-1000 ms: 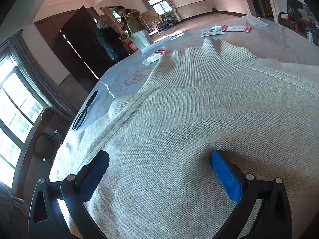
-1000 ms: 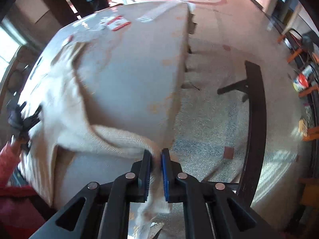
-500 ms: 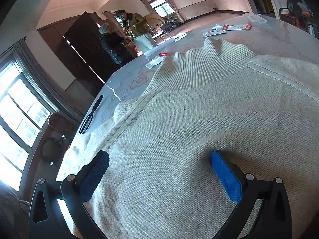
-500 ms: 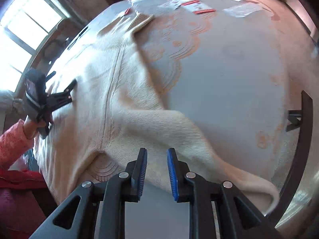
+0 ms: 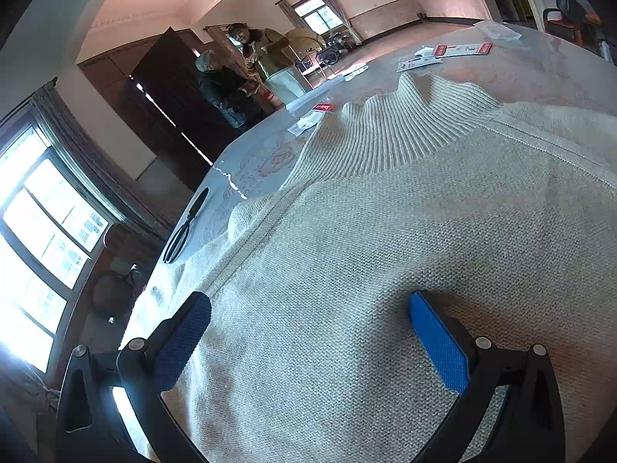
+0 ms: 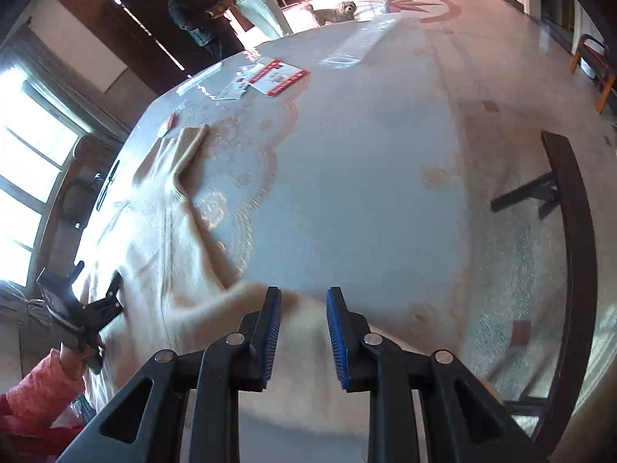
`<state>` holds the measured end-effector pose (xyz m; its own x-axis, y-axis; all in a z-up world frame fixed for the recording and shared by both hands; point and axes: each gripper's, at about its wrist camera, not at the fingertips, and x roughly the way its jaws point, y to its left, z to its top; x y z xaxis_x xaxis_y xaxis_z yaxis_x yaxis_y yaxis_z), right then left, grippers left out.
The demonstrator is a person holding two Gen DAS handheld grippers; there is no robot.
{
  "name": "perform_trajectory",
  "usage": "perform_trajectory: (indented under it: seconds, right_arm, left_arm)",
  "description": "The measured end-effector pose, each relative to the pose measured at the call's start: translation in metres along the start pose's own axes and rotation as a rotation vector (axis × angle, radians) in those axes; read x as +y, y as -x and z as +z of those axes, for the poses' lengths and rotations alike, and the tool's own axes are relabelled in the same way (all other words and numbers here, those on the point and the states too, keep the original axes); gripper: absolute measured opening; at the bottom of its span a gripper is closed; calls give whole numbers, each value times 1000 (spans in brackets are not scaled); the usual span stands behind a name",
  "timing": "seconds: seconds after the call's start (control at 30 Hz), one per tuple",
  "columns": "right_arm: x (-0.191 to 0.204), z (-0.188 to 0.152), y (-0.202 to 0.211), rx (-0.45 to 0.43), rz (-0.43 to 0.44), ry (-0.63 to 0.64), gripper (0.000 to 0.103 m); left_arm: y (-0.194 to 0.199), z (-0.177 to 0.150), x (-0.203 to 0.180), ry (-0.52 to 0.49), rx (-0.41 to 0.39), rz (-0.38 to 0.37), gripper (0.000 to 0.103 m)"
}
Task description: Fold clothes
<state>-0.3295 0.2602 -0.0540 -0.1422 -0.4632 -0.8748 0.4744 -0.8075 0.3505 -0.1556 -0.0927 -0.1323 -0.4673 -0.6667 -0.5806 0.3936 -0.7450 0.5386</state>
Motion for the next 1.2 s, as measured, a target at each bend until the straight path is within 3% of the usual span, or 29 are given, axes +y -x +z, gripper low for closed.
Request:
perform_trajectory:
  seconds: [0.1, 0.23, 0.33, 0.5, 0.53, 0.63, 0.67, 0.7, 0.73, 1.0, 1.1, 1.2]
  right_arm:
    - [-36, -47, 28, 63, -81, -94, 26]
    - [-85, -96, 29, 110, -169, -229, 28]
    - [-108, -119, 25, 68, -78, -361, 28]
    - [-100, -114, -3, 85, -324, -212, 28]
    - [-101, -111, -8, 80, -339, -206, 28]
    - [-109, -103, -23, 52, -281, -246, 28]
    - [-112, -100, -28, 47, -253, -261, 21]
    - [-113, -98, -33, 47, -240, -277, 6]
    - [-116, -97, -32, 41, -240, -299, 6]
    - [-117, -112, 26, 13, -315, -243, 2]
    - [-112, -117, 70, -31, -290, -240, 1]
    - [-98, -112, 120, -82, -327, -158, 1]
  left_arm:
    - [1, 0, -2, -11, -5, 15, 103]
    - [0, 1, -3, -15, -7, 23, 103]
    - [0, 1, -3, -15, -7, 22, 103]
    - [-1, 1, -3, -17, -8, 24, 103]
    - [-1, 1, -3, -17, -8, 24, 103]
    - [-1, 1, -3, -15, -7, 22, 103]
    - [-1, 1, -3, -14, -6, 21, 103]
    - [-1, 1, -3, -13, -6, 19, 103]
    - [-1, 1, -2, -11, -4, 17, 103]
    - [-2, 2, -3, -7, -3, 15, 103]
    - [-2, 2, -3, -5, -1, 14, 103]
    - [-2, 2, -2, -3, 0, 13, 103]
